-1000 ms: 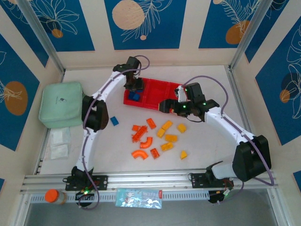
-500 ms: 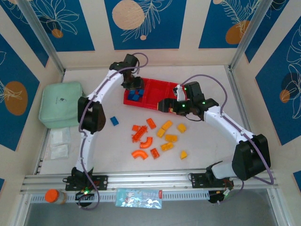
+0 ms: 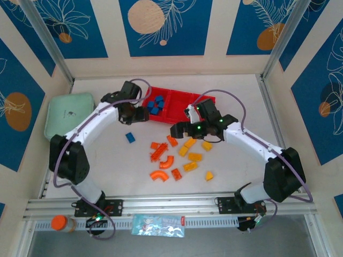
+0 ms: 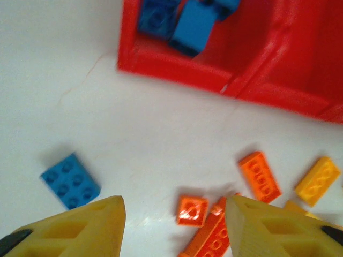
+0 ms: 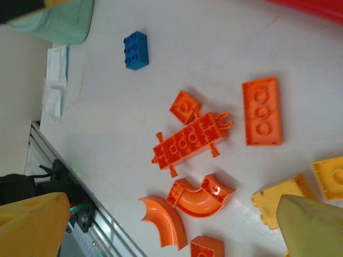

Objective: Sort the legos into containers by color
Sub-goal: Pick up the lego from the middle-left of the table.

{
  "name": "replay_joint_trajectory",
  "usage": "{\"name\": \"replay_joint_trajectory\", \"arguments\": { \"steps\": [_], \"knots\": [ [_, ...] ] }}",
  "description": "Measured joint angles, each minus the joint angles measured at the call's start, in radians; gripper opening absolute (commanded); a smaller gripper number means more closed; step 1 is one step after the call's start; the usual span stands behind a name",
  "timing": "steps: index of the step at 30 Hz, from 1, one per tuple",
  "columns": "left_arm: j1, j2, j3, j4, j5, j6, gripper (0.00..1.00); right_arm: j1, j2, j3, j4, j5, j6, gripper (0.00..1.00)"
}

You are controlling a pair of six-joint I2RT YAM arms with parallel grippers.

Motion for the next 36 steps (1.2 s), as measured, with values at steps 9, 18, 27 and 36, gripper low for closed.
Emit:
{"name": "replay_joint_trajectory", "arguments": {
  "steps": [9, 18, 27, 36],
  "knots": [
    [0.0, -0.097, -0.251, 0.045, -0.099, -0.134, 0.64, 0.095, 0.033, -0.051, 0.074, 0.024, 0.062, 0.99],
    [0.005, -0.027, -0.282, 0.113, -0.149, -0.208, 0.7, 0.152, 0.083, -0.056, 0.127, 0.06, 0.083, 0.99],
    [0.032, 0.059, -0.281, 0.151, -0.209, -0.269, 0.68, 0.155, 0.097, -0.043, 0.138, 0.079, 0.082, 0.99],
    [0.046, 0.141, -0.28, 0.2, -0.207, -0.276, 0.56, 0.153, 0.124, -0.026, 0.138, 0.082, 0.082, 0.99]
  ]
}}
